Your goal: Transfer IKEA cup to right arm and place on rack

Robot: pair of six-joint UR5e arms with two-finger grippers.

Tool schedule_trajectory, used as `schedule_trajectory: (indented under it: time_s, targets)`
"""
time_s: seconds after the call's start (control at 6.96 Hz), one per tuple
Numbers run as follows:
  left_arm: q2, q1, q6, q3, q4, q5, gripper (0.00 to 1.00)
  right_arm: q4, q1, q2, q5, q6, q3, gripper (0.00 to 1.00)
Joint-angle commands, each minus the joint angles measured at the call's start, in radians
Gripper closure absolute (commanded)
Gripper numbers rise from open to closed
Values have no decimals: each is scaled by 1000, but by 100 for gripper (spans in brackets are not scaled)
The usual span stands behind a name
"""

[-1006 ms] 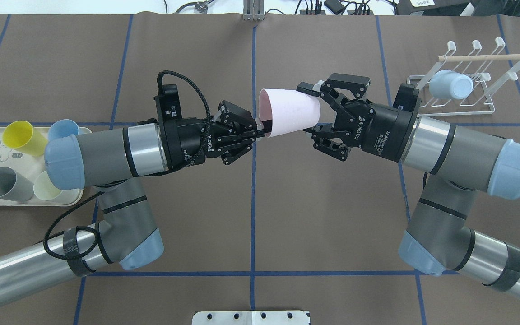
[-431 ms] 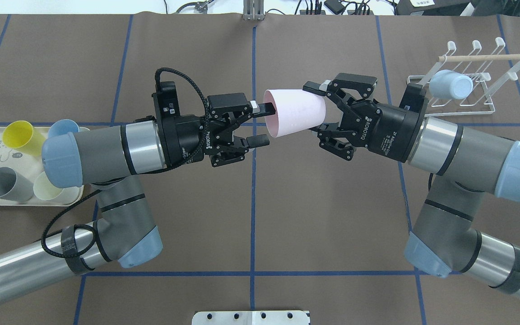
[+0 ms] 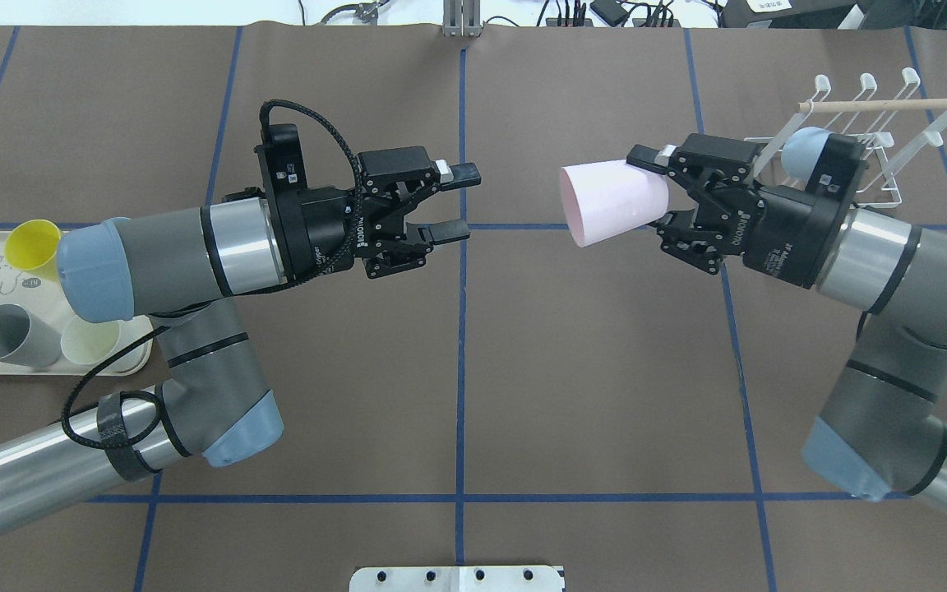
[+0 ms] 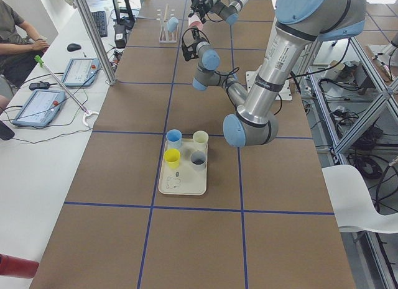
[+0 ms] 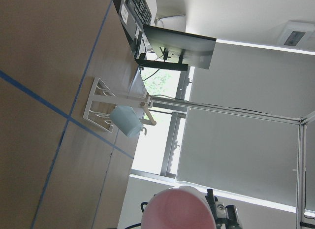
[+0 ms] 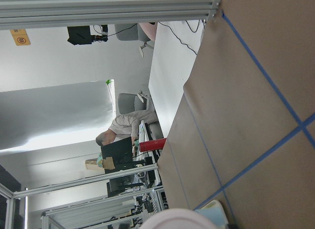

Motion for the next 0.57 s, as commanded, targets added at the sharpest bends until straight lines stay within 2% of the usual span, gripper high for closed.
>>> schedule_trajectory:
  time_s: [0.0, 0.29, 0.43]
  targets:
    - [7, -43, 83, 0, 99, -9, 19, -6, 122, -186, -3, -354, -2, 100]
    - [1, -54, 367, -16, 350, -20, 21, -6, 233, -344, -9, -683, -2, 100]
    - [-1, -60, 414, -34, 414, -34, 21, -13, 288, -379, -8, -798, -4, 100]
